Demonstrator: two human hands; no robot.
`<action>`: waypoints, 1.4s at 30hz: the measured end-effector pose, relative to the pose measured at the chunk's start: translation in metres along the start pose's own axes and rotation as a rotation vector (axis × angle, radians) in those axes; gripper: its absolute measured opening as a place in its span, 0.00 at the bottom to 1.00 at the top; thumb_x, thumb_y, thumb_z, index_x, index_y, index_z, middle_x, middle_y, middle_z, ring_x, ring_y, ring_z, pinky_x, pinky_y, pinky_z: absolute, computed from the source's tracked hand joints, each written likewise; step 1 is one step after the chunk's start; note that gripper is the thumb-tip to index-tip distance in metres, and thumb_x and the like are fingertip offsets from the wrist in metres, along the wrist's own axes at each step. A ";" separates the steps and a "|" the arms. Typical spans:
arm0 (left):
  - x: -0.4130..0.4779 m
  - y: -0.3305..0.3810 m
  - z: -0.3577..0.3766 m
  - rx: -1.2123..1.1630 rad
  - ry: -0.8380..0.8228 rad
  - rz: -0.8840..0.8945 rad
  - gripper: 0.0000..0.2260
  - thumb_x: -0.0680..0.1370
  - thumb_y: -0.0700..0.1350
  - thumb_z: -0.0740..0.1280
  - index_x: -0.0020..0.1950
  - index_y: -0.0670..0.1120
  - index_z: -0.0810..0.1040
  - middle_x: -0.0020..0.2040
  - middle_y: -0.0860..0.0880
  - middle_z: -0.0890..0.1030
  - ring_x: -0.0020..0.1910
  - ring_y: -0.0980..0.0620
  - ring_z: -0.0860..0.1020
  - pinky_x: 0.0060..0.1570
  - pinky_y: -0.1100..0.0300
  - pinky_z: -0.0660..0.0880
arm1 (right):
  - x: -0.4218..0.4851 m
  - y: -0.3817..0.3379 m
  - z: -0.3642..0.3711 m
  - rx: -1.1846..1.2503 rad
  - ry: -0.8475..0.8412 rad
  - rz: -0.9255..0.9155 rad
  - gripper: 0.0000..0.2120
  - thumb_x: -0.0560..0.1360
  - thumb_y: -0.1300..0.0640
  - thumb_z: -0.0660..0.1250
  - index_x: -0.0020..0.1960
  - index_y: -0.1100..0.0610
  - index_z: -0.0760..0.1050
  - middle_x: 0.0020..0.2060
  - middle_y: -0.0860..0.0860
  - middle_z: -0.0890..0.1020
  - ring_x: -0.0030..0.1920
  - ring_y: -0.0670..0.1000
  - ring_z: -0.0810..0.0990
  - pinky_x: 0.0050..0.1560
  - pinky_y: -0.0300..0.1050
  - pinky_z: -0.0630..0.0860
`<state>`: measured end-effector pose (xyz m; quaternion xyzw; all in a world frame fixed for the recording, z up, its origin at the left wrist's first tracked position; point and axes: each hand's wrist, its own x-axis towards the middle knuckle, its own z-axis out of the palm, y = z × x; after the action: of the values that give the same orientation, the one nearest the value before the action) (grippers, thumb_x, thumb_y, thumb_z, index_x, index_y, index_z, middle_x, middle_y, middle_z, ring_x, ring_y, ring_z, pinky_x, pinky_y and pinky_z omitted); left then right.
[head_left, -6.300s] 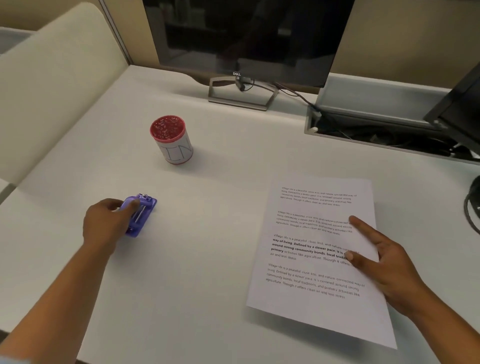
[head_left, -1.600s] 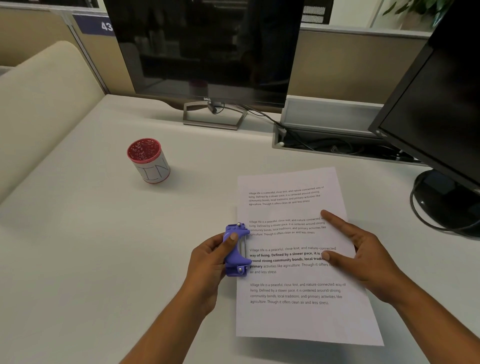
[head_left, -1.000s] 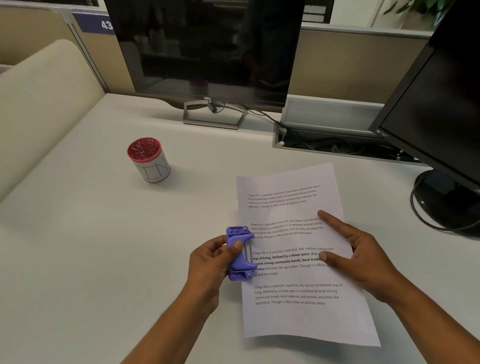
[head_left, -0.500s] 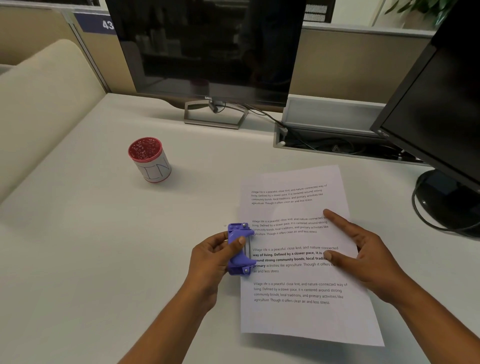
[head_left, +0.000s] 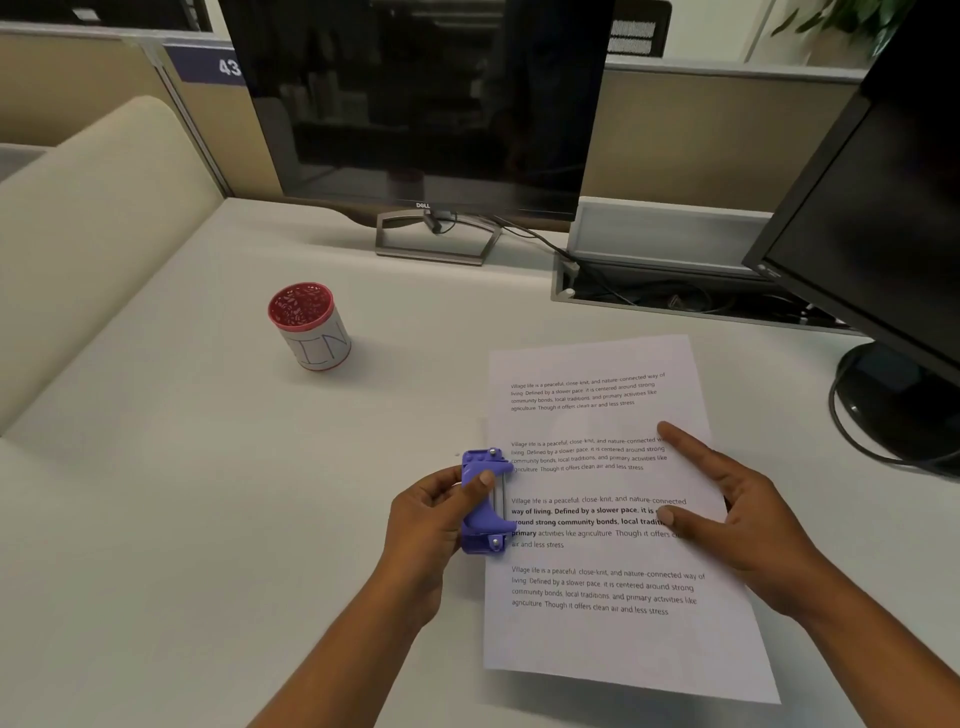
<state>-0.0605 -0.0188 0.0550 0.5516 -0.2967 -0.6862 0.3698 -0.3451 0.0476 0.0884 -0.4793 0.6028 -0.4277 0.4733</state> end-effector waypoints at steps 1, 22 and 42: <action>-0.001 0.000 0.000 0.003 0.003 -0.001 0.21 0.67 0.51 0.76 0.56 0.44 0.84 0.51 0.43 0.87 0.44 0.47 0.83 0.52 0.46 0.79 | -0.001 0.000 0.000 0.013 0.003 -0.002 0.35 0.64 0.56 0.77 0.65 0.31 0.74 0.62 0.31 0.78 0.62 0.40 0.79 0.59 0.43 0.79; -0.009 0.022 -0.039 0.049 0.043 0.088 0.13 0.74 0.47 0.73 0.56 0.43 0.83 0.49 0.44 0.86 0.44 0.46 0.83 0.49 0.49 0.80 | -0.026 -0.002 -0.011 0.086 0.033 0.001 0.34 0.63 0.57 0.76 0.63 0.30 0.75 0.59 0.34 0.82 0.56 0.48 0.84 0.49 0.53 0.84; 0.060 0.077 -0.193 0.417 0.462 0.291 0.07 0.74 0.48 0.74 0.48 0.47 0.79 0.40 0.49 0.83 0.35 0.52 0.80 0.30 0.63 0.74 | -0.029 0.040 -0.049 -0.126 0.095 -0.017 0.44 0.60 0.38 0.80 0.73 0.37 0.67 0.65 0.35 0.78 0.58 0.38 0.81 0.47 0.52 0.83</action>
<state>0.1350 -0.1109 0.0437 0.7081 -0.4146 -0.4078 0.4005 -0.3970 0.0857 0.0631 -0.4924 0.6461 -0.4152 0.4096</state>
